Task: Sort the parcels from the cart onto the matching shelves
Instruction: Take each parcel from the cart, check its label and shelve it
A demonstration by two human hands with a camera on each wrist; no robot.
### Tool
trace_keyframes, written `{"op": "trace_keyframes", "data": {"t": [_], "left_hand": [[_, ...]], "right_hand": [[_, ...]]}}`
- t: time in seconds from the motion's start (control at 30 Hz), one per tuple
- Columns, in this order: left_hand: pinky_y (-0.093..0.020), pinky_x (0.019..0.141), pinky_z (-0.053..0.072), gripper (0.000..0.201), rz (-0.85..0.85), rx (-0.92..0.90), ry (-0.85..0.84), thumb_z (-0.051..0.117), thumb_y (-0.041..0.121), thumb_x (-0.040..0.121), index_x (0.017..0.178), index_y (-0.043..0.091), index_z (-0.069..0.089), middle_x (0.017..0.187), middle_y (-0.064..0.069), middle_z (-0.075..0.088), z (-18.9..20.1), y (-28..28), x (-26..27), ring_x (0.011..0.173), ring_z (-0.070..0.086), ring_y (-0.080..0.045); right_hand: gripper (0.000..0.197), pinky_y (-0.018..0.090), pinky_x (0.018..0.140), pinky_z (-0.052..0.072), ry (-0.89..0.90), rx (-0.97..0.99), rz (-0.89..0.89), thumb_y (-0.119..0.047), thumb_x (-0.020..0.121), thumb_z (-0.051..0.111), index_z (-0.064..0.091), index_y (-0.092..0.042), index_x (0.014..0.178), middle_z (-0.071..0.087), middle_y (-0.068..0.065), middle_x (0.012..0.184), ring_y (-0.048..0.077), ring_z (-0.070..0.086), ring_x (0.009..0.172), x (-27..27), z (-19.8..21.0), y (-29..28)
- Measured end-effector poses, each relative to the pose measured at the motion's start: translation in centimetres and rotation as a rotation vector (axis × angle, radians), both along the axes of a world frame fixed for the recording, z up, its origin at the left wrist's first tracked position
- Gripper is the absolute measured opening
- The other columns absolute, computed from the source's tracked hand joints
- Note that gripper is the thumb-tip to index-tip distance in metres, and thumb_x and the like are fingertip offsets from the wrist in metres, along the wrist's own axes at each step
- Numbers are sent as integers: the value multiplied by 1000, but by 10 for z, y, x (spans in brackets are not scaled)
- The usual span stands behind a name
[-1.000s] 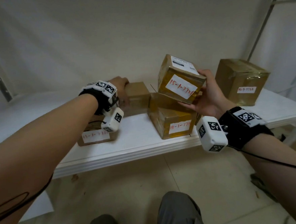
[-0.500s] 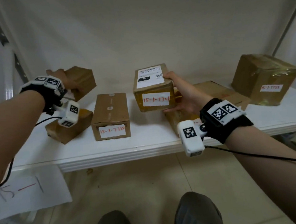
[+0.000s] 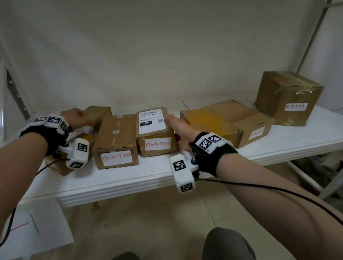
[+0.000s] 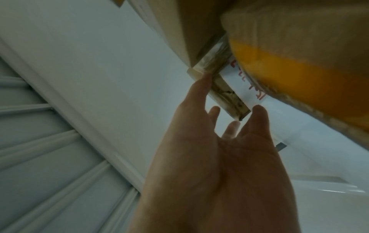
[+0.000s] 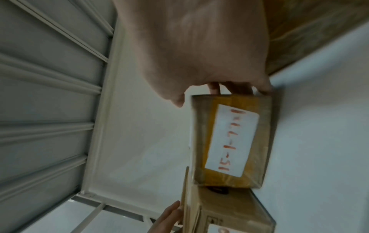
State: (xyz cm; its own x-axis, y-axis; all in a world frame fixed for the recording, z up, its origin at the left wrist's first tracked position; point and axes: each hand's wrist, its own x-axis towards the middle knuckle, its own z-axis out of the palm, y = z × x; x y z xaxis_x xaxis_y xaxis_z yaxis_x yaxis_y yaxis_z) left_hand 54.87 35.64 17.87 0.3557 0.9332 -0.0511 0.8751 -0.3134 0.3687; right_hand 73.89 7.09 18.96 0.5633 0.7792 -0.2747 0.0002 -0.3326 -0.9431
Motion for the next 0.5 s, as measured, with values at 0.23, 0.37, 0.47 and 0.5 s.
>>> {"op": "trace_keyframes", "data": {"t": [0.23,0.37,0.47,0.5], "left_hand": [[-43,119,23,85,-76,14,38,61,51,92,155,7,23,162,-16,22,17,-24,15,147,25,-37],[-45,116,29,73,-180,57,-35,64,47,91,150,12,38,158,-16,30,34,-41,30,143,31,-37],[-44,109,36,66,-286,38,-7,70,49,85,141,19,51,150,-13,42,40,-57,39,135,41,-34],[-43,108,38,65,-318,16,23,71,50,84,139,20,52,147,-12,46,41,-62,41,132,44,-32]], "right_hand": [[55,39,116,32,-26,68,57,-49,101,46,43,-9,137,42,11,153,29,42,135,12,21,-14],[38,30,92,47,-128,171,-94,-35,91,60,58,-9,118,60,15,122,24,58,103,48,44,-31],[40,41,104,43,-285,21,-151,-37,92,63,61,-14,125,58,8,131,25,49,116,81,51,-49],[44,47,109,40,-329,-57,-143,-39,90,65,61,-16,127,54,7,136,27,46,123,89,50,-55]]}}
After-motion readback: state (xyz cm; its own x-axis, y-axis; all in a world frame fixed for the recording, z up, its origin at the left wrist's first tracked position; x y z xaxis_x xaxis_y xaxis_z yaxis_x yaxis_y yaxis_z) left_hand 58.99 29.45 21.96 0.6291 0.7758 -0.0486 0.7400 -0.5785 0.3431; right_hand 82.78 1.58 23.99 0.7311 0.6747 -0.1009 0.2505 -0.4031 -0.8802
